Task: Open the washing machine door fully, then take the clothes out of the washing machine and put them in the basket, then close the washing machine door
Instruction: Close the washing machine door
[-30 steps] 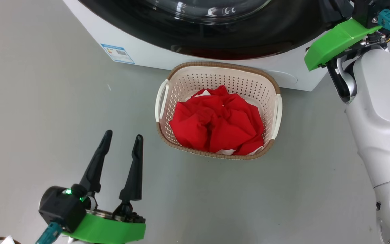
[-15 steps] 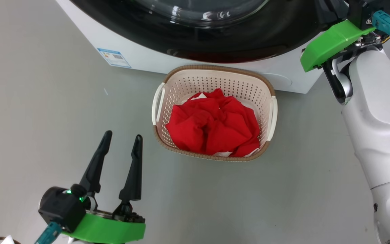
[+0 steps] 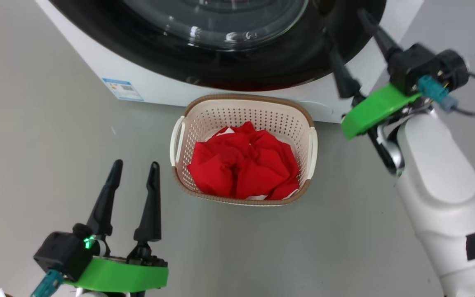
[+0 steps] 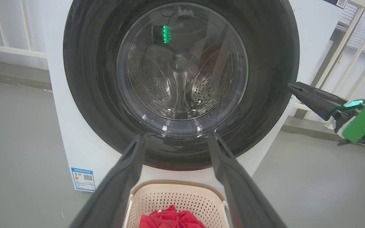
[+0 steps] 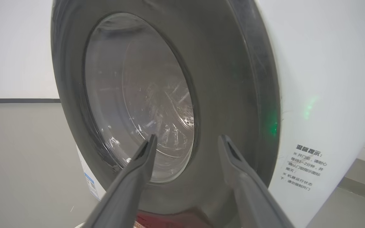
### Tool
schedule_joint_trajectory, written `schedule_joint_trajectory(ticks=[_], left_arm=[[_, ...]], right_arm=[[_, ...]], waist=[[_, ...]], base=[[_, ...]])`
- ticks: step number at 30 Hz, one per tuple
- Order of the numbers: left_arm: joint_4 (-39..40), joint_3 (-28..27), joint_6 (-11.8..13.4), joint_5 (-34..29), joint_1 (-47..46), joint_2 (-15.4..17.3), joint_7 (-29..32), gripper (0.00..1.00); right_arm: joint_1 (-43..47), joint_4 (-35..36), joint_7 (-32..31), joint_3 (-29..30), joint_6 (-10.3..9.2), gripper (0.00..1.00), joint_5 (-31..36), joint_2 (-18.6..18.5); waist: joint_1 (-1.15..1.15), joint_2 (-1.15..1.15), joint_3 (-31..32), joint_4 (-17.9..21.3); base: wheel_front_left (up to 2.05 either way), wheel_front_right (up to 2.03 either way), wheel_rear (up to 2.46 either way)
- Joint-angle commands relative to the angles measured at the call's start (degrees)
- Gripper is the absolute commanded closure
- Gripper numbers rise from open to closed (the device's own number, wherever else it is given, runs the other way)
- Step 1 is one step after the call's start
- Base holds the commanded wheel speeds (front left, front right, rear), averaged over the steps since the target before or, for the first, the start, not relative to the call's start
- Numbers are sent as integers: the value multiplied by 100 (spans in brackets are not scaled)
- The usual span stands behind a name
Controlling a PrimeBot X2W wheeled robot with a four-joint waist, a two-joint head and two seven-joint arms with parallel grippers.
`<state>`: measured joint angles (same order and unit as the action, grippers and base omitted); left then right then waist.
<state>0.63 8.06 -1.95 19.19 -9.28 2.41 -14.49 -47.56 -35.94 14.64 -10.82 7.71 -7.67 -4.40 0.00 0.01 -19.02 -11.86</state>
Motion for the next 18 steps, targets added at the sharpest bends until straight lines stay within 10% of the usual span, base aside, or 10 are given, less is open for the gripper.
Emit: schedule_joint_trajectory(ticks=[1,18], left_arm=[[120,-230,47,41,32,47,-51,0],[230,-433,128,89,303,47,-51,0]], right_arm=[[157,232,36,-149,-22,0,-68,147],[2076,1834,36,-187,-22,0,-516,152]], waist=[[0,-1,98,101],[0,-1,731,687]], base=[[0,0,0],[0,0,0]])
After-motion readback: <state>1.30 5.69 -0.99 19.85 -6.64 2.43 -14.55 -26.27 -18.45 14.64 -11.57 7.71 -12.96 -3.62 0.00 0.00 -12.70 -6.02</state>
